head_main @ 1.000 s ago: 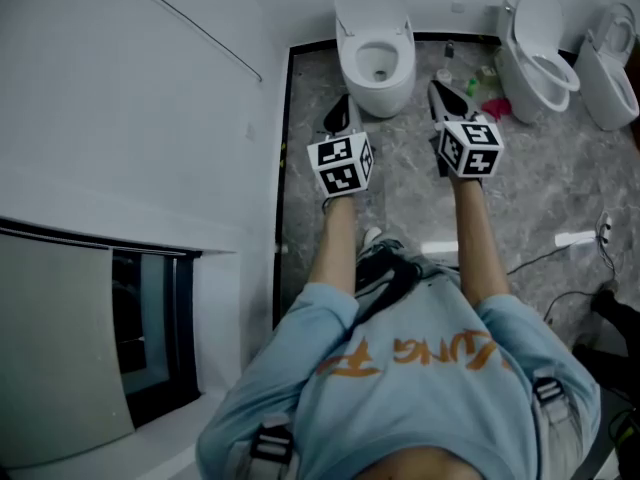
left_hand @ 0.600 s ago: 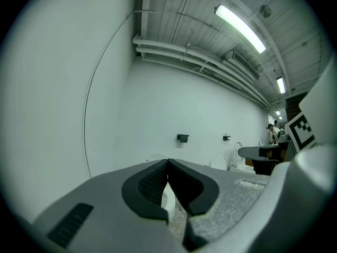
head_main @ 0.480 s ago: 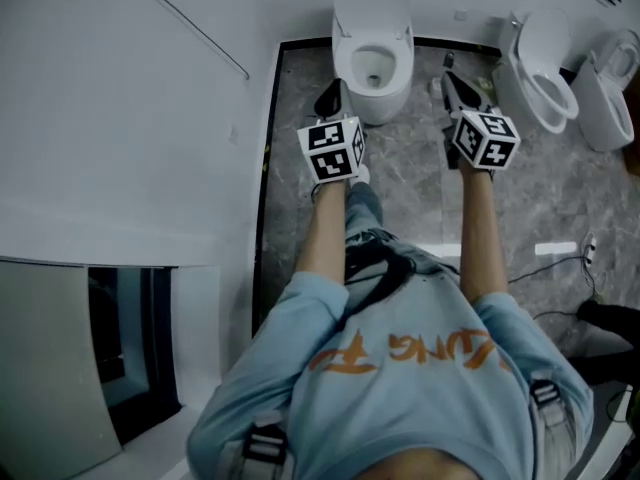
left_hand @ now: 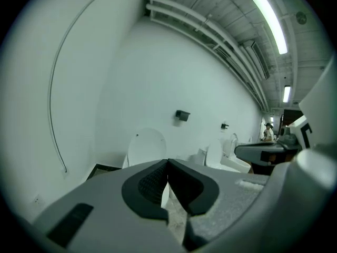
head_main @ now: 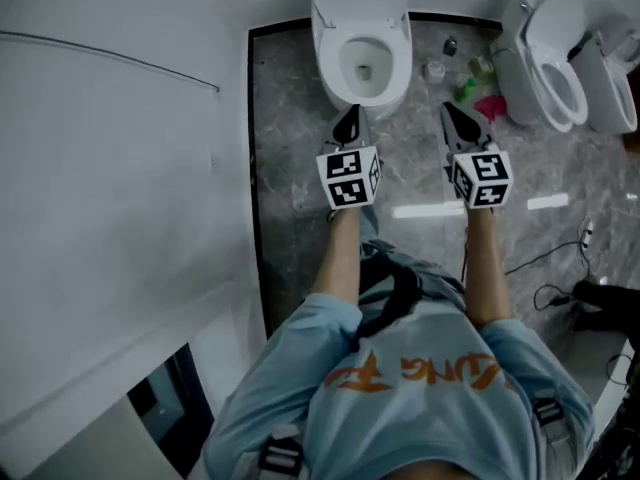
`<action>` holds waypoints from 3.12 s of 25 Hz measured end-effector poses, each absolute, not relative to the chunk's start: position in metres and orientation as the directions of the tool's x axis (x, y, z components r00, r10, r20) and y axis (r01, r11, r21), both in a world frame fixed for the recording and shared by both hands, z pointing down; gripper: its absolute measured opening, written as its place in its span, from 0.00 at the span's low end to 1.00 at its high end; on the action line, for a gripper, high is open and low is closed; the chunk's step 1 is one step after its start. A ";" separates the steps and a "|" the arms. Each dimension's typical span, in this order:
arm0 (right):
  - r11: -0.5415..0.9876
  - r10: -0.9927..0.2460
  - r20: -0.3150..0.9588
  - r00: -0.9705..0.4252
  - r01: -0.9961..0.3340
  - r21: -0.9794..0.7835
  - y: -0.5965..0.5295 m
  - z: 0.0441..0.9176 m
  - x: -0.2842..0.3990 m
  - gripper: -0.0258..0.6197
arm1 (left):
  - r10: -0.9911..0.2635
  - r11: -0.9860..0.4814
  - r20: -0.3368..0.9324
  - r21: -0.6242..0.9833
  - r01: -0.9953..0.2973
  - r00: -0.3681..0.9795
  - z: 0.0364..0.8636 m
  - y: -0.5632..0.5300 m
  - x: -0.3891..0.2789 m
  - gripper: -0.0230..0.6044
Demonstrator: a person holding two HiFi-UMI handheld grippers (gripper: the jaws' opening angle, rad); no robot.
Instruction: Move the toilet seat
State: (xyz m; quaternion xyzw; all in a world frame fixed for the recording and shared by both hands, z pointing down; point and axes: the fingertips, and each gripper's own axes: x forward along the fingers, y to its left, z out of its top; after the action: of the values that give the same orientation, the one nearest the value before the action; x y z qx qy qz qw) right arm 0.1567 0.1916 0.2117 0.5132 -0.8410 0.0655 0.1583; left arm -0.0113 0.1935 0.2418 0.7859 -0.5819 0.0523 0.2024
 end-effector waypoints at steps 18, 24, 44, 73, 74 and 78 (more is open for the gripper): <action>0.479 -0.714 0.599 -0.363 -0.877 0.039 0.006 0.343 0.133 0.04 | -0.685 -0.312 0.585 0.303 -0.900 0.434 0.393 0.008 -0.007 0.04; 0.597 -0.588 0.638 -0.497 -0.799 -0.073 0.002 0.413 0.105 0.04 | -0.650 -0.303 0.656 0.241 -0.922 0.385 0.447 0.004 -0.005 0.04; 0.805 -0.280 0.744 -0.607 -0.571 -0.163 0.004 0.622 0.062 0.04 | -0.474 -0.461 0.778 0.179 -0.869 0.412 0.647 -0.002 -0.002 0.04; 0.984 0.027 0.975 -0.222 0.177 0.013 -0.006 0.787 0.045 0.39 | -0.161 -0.983 0.909 -0.113 -0.147 0.385 0.763 -0.014 0.025 0.43; 0.985 0.045 0.974 -0.222 0.174 -0.005 -0.005 0.785 0.045 0.38 | -0.161 -0.983 0.909 -0.113 -0.146 0.384 0.761 -0.014 0.026 0.43; 0.982 0.094 0.968 -0.234 0.181 -0.051 -0.004 0.766 0.045 0.38 | -0.157 -0.985 0.904 -0.112 -0.133 0.397 0.747 -0.013 0.028 0.43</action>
State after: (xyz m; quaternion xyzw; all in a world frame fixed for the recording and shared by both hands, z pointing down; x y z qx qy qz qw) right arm 0.0451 -0.0040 0.7664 -0.0877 -0.7848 -0.0356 0.6124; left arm 0.0281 -0.0132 0.7472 0.8358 -0.0868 0.5420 -0.0108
